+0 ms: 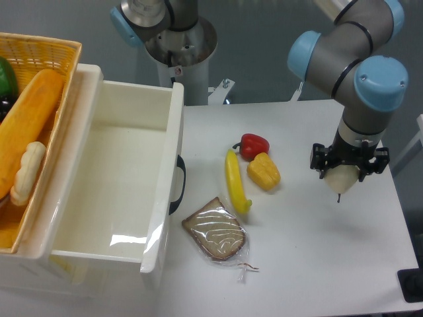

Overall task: Place the pear in the upper white drawer
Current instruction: 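Lift the held pale pear with the gripper, then carry the pear over the open white drawer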

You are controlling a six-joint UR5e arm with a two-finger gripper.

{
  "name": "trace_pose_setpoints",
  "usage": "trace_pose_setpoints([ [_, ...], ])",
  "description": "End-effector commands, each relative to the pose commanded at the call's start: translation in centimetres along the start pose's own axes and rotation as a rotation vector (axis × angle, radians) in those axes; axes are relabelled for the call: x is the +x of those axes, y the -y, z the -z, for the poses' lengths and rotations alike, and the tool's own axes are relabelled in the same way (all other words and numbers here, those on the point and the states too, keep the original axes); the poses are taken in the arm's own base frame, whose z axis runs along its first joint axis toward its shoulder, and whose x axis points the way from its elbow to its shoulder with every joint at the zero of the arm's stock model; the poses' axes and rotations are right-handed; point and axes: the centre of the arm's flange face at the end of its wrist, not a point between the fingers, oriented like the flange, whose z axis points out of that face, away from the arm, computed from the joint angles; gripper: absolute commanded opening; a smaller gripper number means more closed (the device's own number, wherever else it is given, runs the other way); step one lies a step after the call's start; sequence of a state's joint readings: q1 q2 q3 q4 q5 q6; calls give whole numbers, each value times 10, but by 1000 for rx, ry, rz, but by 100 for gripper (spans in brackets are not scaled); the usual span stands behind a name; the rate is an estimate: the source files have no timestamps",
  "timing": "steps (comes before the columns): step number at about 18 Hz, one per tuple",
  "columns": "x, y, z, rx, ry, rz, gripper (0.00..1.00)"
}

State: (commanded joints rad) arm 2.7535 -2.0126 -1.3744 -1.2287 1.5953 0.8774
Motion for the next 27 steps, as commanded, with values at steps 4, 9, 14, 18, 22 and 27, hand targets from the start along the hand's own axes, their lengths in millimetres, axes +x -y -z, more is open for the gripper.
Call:
trace_pose_setpoints([
  [4, 6, -1, 11, 4, -5, 6, 13],
  [9, 24, 0, 20, -6, -19, 29, 13],
  [14, 91, 8, 76, 70, -13, 60, 13],
  [18, 141, 4, 121, 134, -46, 48, 13],
  [22, 195, 7, 164, 204, -48, 44, 13],
  [27, 265, 5, 196, 253, -54, -24, 13],
])
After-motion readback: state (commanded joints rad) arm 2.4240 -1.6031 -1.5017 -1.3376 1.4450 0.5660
